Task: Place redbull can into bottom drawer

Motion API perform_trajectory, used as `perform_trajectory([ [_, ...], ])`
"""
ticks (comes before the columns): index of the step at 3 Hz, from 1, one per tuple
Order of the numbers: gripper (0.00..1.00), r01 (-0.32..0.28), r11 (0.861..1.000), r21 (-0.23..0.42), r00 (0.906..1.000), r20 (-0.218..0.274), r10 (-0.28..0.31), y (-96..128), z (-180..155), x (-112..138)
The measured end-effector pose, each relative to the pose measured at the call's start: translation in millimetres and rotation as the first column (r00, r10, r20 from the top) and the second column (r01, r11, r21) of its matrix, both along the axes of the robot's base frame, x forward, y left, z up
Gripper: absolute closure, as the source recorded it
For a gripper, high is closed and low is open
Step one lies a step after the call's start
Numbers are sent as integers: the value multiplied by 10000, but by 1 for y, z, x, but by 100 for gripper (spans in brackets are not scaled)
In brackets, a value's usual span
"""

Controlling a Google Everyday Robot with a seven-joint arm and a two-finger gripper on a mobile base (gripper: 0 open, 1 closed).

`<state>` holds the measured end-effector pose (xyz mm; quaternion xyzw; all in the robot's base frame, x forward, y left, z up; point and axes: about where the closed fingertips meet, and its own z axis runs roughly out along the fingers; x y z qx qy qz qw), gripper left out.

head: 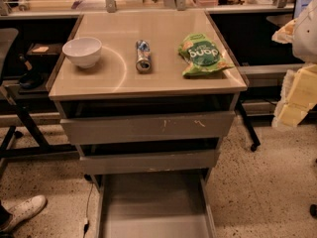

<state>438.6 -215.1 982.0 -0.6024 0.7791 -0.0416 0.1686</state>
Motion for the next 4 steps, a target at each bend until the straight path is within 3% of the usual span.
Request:
perform_trajectory([
  [1, 0, 0, 10000, 0, 10000, 0, 0, 0, 0, 0],
  [2, 0, -48, 9987, 499, 10000, 36, 46, 25, 0, 19],
  [4, 0, -826, 9908, 1071, 9957, -328, 866, 108, 5, 73],
])
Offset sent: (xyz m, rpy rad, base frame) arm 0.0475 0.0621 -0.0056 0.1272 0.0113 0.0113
